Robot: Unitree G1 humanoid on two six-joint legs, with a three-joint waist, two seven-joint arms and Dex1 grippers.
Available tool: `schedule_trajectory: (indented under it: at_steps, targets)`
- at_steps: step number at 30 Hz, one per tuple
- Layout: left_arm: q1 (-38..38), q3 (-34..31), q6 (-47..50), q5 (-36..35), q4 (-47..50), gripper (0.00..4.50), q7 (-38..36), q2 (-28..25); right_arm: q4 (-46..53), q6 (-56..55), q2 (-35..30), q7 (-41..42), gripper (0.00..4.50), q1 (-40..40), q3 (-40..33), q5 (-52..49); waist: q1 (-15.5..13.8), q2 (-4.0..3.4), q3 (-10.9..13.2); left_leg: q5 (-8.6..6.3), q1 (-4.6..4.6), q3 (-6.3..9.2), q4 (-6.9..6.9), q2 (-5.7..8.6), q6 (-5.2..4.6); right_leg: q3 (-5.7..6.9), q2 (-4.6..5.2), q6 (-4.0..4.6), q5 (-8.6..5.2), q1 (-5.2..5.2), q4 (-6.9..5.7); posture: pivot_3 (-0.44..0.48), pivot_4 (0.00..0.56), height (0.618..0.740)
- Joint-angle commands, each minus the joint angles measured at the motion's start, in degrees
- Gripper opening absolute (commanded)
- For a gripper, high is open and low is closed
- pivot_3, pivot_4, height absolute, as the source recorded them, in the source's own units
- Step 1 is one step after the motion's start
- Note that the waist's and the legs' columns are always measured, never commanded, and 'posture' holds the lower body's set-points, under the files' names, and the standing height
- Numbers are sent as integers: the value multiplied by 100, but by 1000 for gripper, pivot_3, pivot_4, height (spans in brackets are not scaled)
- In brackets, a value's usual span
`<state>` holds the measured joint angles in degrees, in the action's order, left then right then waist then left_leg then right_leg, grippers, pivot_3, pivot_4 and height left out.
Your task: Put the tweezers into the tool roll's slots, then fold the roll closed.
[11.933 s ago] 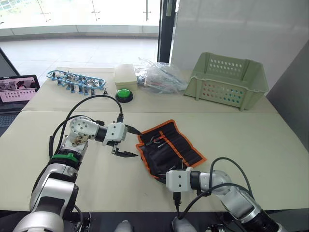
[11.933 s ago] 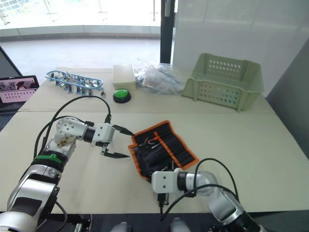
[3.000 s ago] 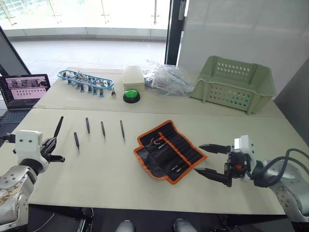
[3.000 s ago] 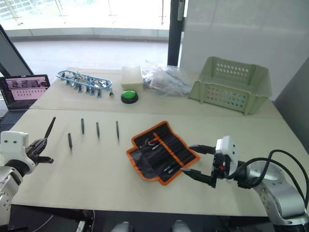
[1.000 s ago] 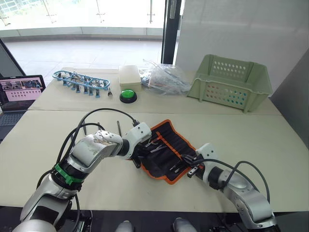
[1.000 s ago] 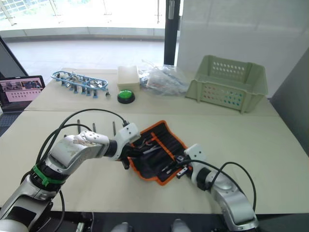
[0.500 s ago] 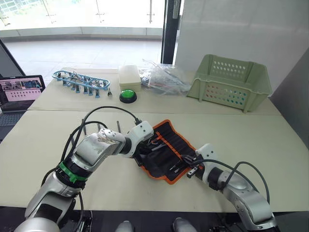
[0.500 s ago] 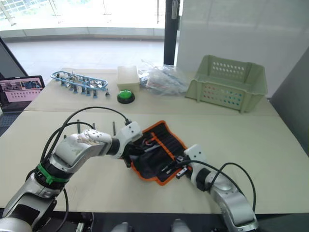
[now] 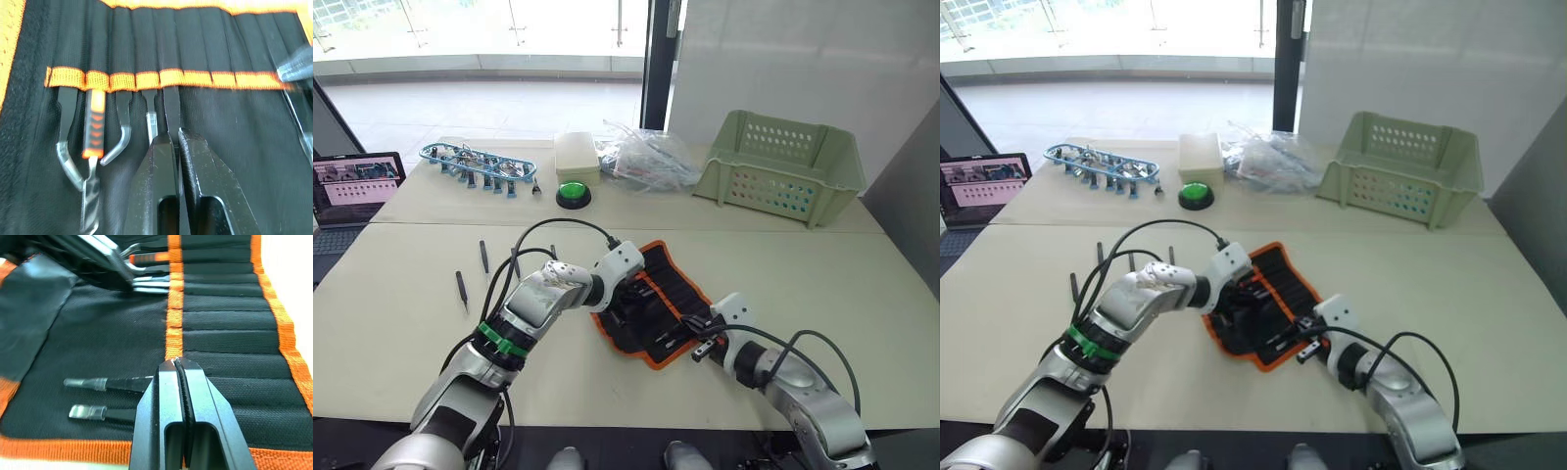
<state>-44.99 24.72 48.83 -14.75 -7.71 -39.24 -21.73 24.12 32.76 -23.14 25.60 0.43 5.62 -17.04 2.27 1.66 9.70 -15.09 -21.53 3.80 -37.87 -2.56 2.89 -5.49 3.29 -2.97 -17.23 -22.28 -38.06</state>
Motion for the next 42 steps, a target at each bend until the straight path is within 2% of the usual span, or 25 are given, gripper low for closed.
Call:
schedule_trajectory:
  at_steps: [1,12,14,15,16,20,22,25,26,32,35,36,39,42]
  targets:
    - [-227,-132,-462,326,-288,0,51,77,-92,288,7,-68,36,185,115,58,4,0,0,0,0,0,0,0,0,0,0,0,0,0,0,0,150,713]
    - [-210,-319,-1107,654,-646,0,-125,45,-71,294,89,-223,36,236,133,62,14,0,-1,6,6,1,-2,1,-1,-2,0,-2,0,6,-3,0,150,713]
    - [-185,-375,-1172,661,-606,763,-141,4,-81,292,91,-233,0,235,135,64,20,0,0,6,6,1,-2,1,-1,-2,0,-2,0,6,-3,0,150,713]
    - [-158,-424,-1186,644,-521,947,-184,-47,-93,299,96,-239,0,222,136,67,30,0,0,6,6,1,-2,1,-1,-2,-1,-2,0,6,-3,0,150,713]
    - [-135,-462,-1190,637,-453,1318,-216,-80,-99,302,98,-243,0,218,134,68,34,0,0,6,6,1,-2,0,-1,-2,-1,-2,0,5,-4,0,150,713]
    - [104,-789,-981,439,302,2611,-483,-518,-126,289,120,-284,0,169,76,72,43,0,-1,6,7,5,-2,-2,-2,-2,-4,-2,0,2,-6,0,150,713]
    - [483,-1220,-841,201,931,3333,-642,-925,-93,107,147,-247,0,124,-11,29,49,0,-1,6,6,5,-2,-1,-2,-1,-3,-2,0,3,-7,0,150,713]
    - [989,-1734,-873,-82,1602,4274,-751,-1221,-73,-41,177,-235,0,90,-109,21,32,-1,-1,6,8,6,-2,-5,-2,1,-3,-1,0,3,-8,0,150,713]
    - [1244,-1985,-973,-186,1830,4452,-747,-1301,-79,-87,194,-224,0,70,-145,8,23,-1,-1,6,4,6,-2,-5,-1,1,-3,-1,0,1,-5,0,150,713]
    - [3134,-3497,-1684,-492,2681,4452,-719,-1737,-200,-187,217,-265,0,-45,-268,72,25,-3,1,6,1,6,-1,-10,-1,5,-2,-1,1,-4,-3,0,150,713]
    - [3982,-4329,-1768,-723,3008,4452,-630,-1747,-340,-195,205,-299,0,-54,-291,139,0,-1,1,6,-1,5,-1,-10,-1,5,1,-1,1,-2,-1,0,150,713]
    - [4397,-4785,-1801,-825,3136,4452,-590,-1667,-403,-209,183,-285,0,-45,-266,177,-6,-1,1,6,-1,5,-1,-9,-1,5,3,-1,1,0,-1,0,150,713]
    - [5253,-5600,-1940,-966,3363,4452,-512,-1504,-517,-215,141,-241,0,-7,-215,241,5,0,0,5,3,4,-1,-9,-1,5,4,0,1,1,-1,0,150,713]
    - [6445,-6717,-2062,-1191,3568,4452,-412,-1010,-661,-156,80,-222,0,76,-178,299,35,7,-4,4,9,0,2,-11,-1,5,5,0,0,5,1,0,150,713]
